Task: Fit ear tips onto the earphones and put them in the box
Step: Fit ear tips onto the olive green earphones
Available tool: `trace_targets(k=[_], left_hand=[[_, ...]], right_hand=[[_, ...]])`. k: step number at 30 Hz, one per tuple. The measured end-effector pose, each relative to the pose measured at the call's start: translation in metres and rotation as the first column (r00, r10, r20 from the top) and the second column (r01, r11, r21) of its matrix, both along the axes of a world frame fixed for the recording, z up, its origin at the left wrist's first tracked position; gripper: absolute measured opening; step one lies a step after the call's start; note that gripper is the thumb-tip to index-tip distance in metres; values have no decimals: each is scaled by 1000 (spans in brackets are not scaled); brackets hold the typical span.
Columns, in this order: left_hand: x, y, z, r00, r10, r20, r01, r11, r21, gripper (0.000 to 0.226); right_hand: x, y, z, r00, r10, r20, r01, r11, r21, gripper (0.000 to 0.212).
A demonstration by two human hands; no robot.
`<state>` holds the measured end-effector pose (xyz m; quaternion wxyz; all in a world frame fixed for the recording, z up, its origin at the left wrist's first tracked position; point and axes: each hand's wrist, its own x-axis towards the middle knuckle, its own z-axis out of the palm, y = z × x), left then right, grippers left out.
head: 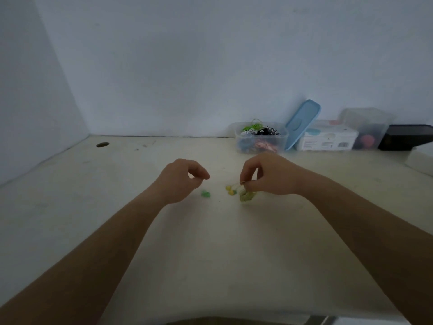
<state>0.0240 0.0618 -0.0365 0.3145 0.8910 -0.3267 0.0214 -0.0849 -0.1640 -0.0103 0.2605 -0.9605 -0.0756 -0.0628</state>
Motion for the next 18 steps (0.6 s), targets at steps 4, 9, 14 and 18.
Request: trace_targets(k=[4,9,14,18], left_hand=[[3,5,-6,995,-93,26,87,979,184,24],[4,2,-14,994,-95,59,82,979,188,16],[6,1,-21,995,-66,79,56,990,129,15],[5,1,-22,995,-59,79,50,993,109,16]], right_hand=[[7,5,-4,995,18,-94,-23,998,-51,18],[12,15,-3,982,41,-186,-59,994,-93,16],[21,26,-12,991,-81,-105,65,987,-146,13],[25,34,-15,982,-97,-161,64,978,-197,12]])
